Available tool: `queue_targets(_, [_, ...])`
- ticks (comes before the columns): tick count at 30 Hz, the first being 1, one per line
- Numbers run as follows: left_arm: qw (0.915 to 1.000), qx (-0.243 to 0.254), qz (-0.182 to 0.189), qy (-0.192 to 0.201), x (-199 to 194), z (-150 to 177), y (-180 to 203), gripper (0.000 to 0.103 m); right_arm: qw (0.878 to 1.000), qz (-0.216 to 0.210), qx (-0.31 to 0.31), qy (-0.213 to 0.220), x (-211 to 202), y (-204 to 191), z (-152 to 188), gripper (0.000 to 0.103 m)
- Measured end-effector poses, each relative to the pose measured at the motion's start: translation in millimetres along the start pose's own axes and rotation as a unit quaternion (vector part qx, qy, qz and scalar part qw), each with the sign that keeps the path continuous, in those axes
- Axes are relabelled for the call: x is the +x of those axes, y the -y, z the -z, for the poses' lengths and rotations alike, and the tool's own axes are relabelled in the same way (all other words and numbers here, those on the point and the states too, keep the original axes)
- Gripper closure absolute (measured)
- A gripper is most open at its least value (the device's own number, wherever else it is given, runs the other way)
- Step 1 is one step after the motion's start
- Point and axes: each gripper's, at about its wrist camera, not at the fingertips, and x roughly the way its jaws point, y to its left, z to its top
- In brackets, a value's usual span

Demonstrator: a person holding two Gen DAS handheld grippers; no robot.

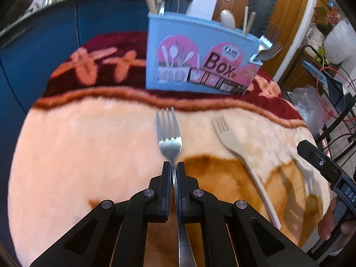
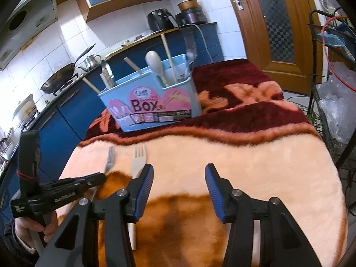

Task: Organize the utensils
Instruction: 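Grasp the silver fork with the left tool while the right tool grasps the white plastic fork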

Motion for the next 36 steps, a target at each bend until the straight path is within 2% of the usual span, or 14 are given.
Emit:
queue_targets(5, [0.9998,0.014,0.002,-0.012,2.6,-2.1,1.3,0.097,0.999,0.007,-0.024,-0.027,1.2,-13.3,-6.0,0.049])
queue_targets(8, [0.9992,0.012,0.016,-0.035,5.9,-8.1,-1.5,0.097,0.998,0.014,-0.027,-0.054,7.9,-16.5,-9.7,0.049])
queue_targets(12, [0.9968,0.001,0.039,-0.07,9.0,-16.1,-9.7,0.096,0.995,0.004,-0.039,-0.09,16.5,-23.4,-11.8,0.049])
queue_targets(17, [0.9935,0.011,0.058,-0.098,12.7,-21.3,-12.5,0.096,0.987,-0.015,-0.062,-0.146,32.5,-39.9,-16.1,0.049])
queue_targets(20, [0.9914,0.009,0.07,-0.111,14.9,-24.7,-15.7,0.096,0.981,-0.014,-0.079,-0.179,44.1,-49.3,-19.6,0.049])
queue_targets(22, [0.9903,0.001,0.08,-0.113,14.7,-25.9,-19.2,0.097,0.976,-0.007,-0.091,-0.199,52.8,-54.4,-21.8,0.053])
queue_targets(24, [0.9897,-0.008,0.093,-0.108,12.4,-25.2,-23.8,0.097,0.971,-0.006,-0.097,-0.217,60.5,-57.3,-23.3,0.064])
queue_targets(27, [0.9897,-0.018,0.116,-0.083,1.0,-22.1,-29.9,0.098,0.964,0.0,-0.1,-0.246,73.7,-60.4,-24.5,0.072])
queue_targets(31, [0.9919,-0.01,0.122,-0.032,-21.3,-21.0,-31.3,0.099,0.958,0.008,-0.106,-0.266,86.3,-65.1,-26.7,0.075])
queue_targets(36, [0.9929,0.014,0.111,0.041,-46.2,-27.2,-27.0,0.1,0.954,0.013,-0.115,-0.277,98.3,-70.9,-26.9,0.078])
